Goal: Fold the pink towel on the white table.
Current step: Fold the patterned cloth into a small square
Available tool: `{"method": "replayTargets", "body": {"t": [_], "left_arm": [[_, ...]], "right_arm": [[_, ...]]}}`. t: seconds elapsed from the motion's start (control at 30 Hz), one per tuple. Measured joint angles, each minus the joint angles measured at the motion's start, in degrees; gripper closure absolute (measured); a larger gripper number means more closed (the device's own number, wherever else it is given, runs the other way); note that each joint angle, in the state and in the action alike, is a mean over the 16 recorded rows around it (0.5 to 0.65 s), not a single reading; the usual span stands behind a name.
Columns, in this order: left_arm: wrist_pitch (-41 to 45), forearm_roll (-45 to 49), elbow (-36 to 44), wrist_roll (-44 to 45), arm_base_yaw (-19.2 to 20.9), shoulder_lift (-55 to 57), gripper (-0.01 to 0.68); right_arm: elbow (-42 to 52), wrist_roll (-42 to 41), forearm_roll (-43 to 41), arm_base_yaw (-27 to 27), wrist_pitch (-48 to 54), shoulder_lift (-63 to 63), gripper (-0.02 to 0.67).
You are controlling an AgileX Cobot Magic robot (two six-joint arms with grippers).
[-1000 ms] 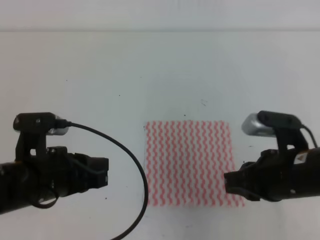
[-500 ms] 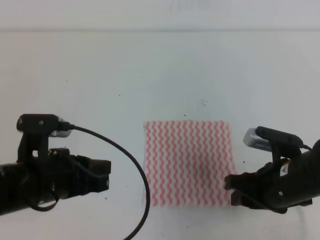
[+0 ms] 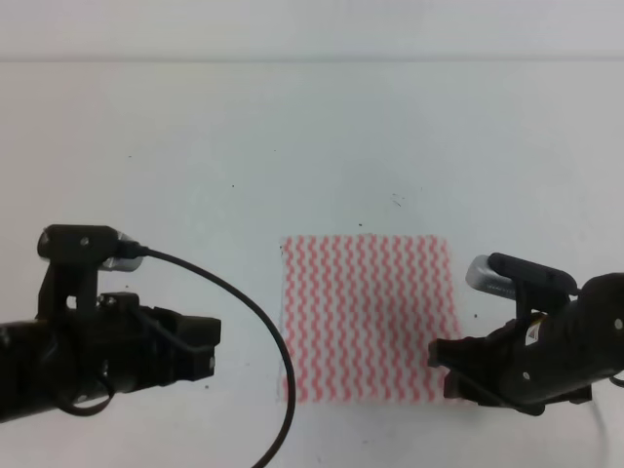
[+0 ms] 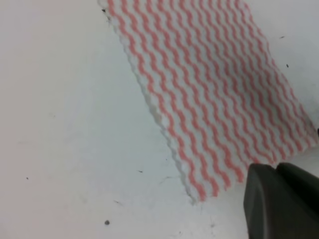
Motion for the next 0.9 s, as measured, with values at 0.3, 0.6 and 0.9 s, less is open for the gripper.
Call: {"method": "replayTargets", "body": {"t": [0.3,0.6,0.9], "left_arm": [[0.2,0.1,0.0,0.1,0.0,0.1,0.675],[0.3,0.1,0.0,0.4,0.0,0.1,0.675],[0.4,0.1,0.0,0.5,0.0,0.1,0.675]], "right_arm": [[-0.2,0.3,0.1,0.1,-2.2,2.7,0.361],[-0.3,0.3,0.0,0.0,-3.3,3.7,0.393],[-0.3,0.2,-0.8,0.0,-3.3,3.9,0.509]]}}
